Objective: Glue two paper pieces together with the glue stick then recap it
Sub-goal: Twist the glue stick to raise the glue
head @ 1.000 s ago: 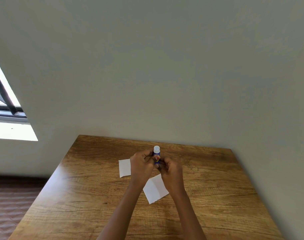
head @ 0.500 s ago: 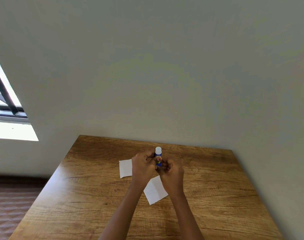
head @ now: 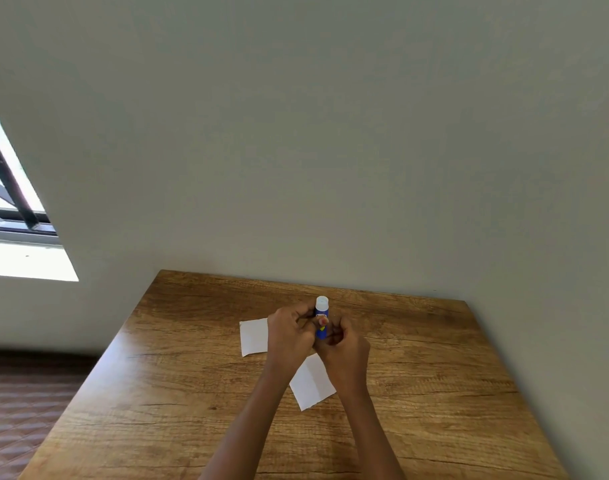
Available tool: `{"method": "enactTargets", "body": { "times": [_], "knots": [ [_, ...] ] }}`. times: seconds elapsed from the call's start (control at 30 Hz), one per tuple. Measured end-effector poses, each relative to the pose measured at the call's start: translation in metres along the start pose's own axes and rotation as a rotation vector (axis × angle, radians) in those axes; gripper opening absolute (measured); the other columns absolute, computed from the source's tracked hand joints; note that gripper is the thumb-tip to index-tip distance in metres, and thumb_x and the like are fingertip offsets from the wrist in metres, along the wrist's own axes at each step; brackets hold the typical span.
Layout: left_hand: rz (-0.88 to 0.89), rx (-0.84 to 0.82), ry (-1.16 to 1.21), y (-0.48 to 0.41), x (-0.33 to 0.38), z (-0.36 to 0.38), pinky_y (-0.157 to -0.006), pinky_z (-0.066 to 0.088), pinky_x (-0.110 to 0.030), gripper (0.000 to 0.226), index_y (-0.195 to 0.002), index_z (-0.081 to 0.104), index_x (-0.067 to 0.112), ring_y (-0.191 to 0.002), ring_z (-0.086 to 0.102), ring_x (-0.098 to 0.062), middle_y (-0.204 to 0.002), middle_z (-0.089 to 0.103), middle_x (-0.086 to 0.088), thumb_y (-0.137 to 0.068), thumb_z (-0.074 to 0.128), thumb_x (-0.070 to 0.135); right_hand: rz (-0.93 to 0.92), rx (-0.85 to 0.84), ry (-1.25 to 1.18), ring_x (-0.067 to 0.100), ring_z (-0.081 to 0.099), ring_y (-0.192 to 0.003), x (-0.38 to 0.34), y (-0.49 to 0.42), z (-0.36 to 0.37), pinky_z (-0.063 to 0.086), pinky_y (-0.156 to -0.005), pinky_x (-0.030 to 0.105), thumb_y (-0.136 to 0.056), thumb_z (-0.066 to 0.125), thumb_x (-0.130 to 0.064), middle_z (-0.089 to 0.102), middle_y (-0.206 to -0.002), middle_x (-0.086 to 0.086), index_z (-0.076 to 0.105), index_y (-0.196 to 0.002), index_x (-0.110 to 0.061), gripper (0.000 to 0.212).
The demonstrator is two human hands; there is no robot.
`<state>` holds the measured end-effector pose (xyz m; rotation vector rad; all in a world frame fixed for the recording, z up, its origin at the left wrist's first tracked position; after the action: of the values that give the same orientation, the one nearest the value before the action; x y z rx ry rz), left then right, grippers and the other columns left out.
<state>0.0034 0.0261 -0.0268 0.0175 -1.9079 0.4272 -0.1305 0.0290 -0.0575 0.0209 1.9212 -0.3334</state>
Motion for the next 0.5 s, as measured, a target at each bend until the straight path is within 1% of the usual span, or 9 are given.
{"method": "enactTargets", "body": {
  "times": [0.03, 0.13, 0.17, 0.23, 0.3, 0.33, 0.4, 0.5],
  "knots": [
    [-0.001, -0.002, -0.006, 0.0, 0.0, 0.0, -0.058, 0.044, -0.009, 0.018, -0.084, 0.074, 0.01, -0.062, 0.06, -0.002, -0.072, 0.071, 0.002, -0.075, 0.066, -0.003, 0.004, 0.008, -0.012, -0.005, 0.056, -0.056, 0.002, 0.0, -0.001, 0.042, -0.052, 0.009, -0.068, 0.08, -0.014, 0.06, -0.062, -0.011, 0.056, -0.071, -0.02, 0.025],
    [0.0, 0.003, 0.004, 0.0, 0.001, -0.001, -0.057, 0.043, -0.005, 0.019, -0.086, 0.075, 0.009, -0.066, 0.059, 0.01, -0.071, 0.068, 0.006, -0.075, 0.067, -0.004, 0.045, -0.016, -0.07, -0.003, 0.055, -0.052, 0.006, -0.002, -0.002, 0.042, -0.05, 0.009, -0.067, 0.081, -0.013, 0.061, -0.06, -0.009, 0.059, -0.068, -0.018, 0.023],
    [-0.001, 0.002, 0.009, 0.0, 0.002, -0.001, -0.057, 0.044, -0.006, 0.019, -0.085, 0.075, 0.009, -0.065, 0.059, 0.01, -0.07, 0.068, 0.007, -0.075, 0.066, -0.004, 0.054, -0.032, -0.081, -0.003, 0.056, -0.051, 0.006, -0.003, -0.002, 0.042, -0.05, 0.01, -0.066, 0.082, -0.012, 0.062, -0.059, -0.008, 0.061, -0.067, -0.017, 0.021],
    [0.003, -0.001, 0.014, -0.001, 0.003, -0.001, -0.056, 0.046, -0.013, 0.02, -0.084, 0.075, 0.01, -0.065, 0.061, 0.003, -0.067, 0.067, 0.007, -0.075, 0.065, -0.005, 0.062, -0.083, -0.102, -0.002, 0.058, -0.053, 0.006, -0.007, -0.001, 0.044, -0.052, 0.01, -0.067, 0.081, -0.009, 0.065, -0.062, -0.006, 0.065, -0.071, -0.014, 0.016],
    [0.02, -0.001, 0.003, 0.0, 0.005, 0.0, -0.054, 0.047, -0.018, 0.023, -0.083, 0.075, 0.01, -0.065, 0.062, -0.005, -0.065, 0.067, 0.007, -0.073, 0.064, -0.008, 0.064, -0.175, -0.109, -0.001, 0.063, -0.061, 0.005, -0.009, 0.002, 0.048, -0.058, 0.012, -0.071, 0.077, -0.007, 0.069, -0.069, -0.004, 0.067, -0.077, -0.017, 0.016],
    [0.023, 0.0, -0.003, 0.0, 0.006, 0.0, -0.052, 0.047, -0.016, 0.023, -0.083, 0.075, 0.009, -0.064, 0.062, -0.003, -0.065, 0.066, 0.008, -0.073, 0.063, -0.009, 0.058, -0.223, -0.091, 0.0, 0.065, -0.065, 0.004, -0.01, 0.004, 0.049, -0.06, 0.013, -0.073, 0.076, -0.007, 0.07, -0.072, -0.004, 0.067, -0.079, -0.02, 0.017],
    [0.012, 0.003, 0.002, 0.0, 0.005, 0.0, -0.051, 0.043, -0.008, 0.022, -0.084, 0.075, 0.008, -0.061, 0.061, 0.006, -0.065, 0.065, 0.009, -0.074, 0.064, -0.008, 0.033, -0.272, -0.036, 0.001, 0.065, -0.068, 0.003, -0.01, 0.005, 0.049, -0.062, 0.013, -0.075, 0.074, -0.01, 0.07, -0.074, -0.006, 0.066, -0.081, -0.023, 0.015],
    [0.012, 0.019, 0.014, -0.002, 0.004, -0.001, -0.054, 0.045, -0.008, 0.021, -0.085, 0.075, 0.01, -0.059, 0.059, 0.008, -0.067, 0.067, 0.009, -0.075, 0.066, -0.006, 0.0, -0.239, 0.038, -0.003, 0.064, -0.069, -0.001, -0.008, 0.006, 0.048, -0.061, 0.015, -0.075, 0.075, -0.015, 0.067, -0.073, -0.013, 0.065, -0.084, -0.024, 0.016]
  ]
}}
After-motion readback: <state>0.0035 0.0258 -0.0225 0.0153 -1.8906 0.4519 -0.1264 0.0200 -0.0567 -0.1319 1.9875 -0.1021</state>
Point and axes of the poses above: each hand's wrist, its own y-axis away from the middle knuckle, its own z-axis out of the palm, x = y × z, the point moved 9 cm from there along -y, towards the middle knuckle
